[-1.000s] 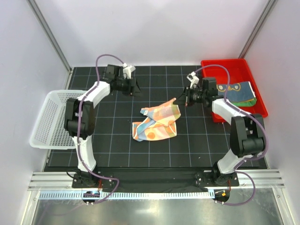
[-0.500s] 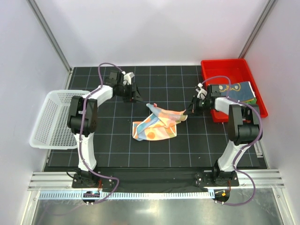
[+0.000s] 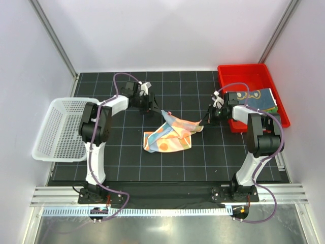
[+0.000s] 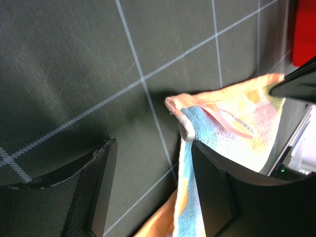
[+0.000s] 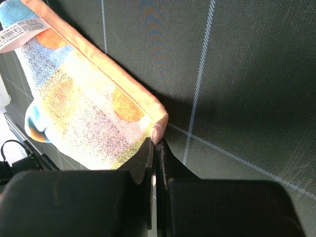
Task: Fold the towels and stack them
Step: Flatten out the crumpled towel
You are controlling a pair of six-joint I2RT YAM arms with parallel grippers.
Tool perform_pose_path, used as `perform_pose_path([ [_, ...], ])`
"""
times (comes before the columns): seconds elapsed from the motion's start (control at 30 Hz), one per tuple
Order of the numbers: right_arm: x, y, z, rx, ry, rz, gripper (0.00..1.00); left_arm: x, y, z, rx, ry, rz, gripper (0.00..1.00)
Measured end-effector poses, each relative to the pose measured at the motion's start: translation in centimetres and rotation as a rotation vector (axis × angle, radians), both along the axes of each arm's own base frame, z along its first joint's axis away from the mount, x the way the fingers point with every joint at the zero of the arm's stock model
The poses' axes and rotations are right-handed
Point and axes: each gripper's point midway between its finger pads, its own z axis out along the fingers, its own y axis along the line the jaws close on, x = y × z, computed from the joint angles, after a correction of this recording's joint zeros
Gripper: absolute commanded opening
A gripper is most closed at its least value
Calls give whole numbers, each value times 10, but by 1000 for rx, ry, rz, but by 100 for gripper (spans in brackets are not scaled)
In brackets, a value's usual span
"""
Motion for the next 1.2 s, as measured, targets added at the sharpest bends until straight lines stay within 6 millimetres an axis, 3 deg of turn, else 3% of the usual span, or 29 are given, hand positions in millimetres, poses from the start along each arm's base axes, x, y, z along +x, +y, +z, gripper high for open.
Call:
perform_pose_path([
  [0.33,0,-1,-1,-8,0,-2,1,28,-17,17,-89,-5,15,63],
  [0.57,0,-2,-2,-17,2,-4,1,21,-25,-1,-136,86,-5,59],
  [0.87,2,-3,2,-19,-8,-5,1,22,-40,0,-184,121,-45,50],
  [1.03,6,-3,10,-24,-31,-8,1,10,-49,5,-229,170,-82,30],
  [1.07,7,-4,12,-24,-37,-9,1,7,-51,6,-234,179,-88,25],
  [1.1,9,-4,14,-26,-45,-11,1,4,-51,5,-238,190,-92,12],
  [1.17,11,-3,20,-26,-65,-11,1,-3,-50,3,-237,215,-91,0],
  [1.2,12,-2,24,-28,-78,-8,1,-5,-49,3,-236,222,-92,0],
])
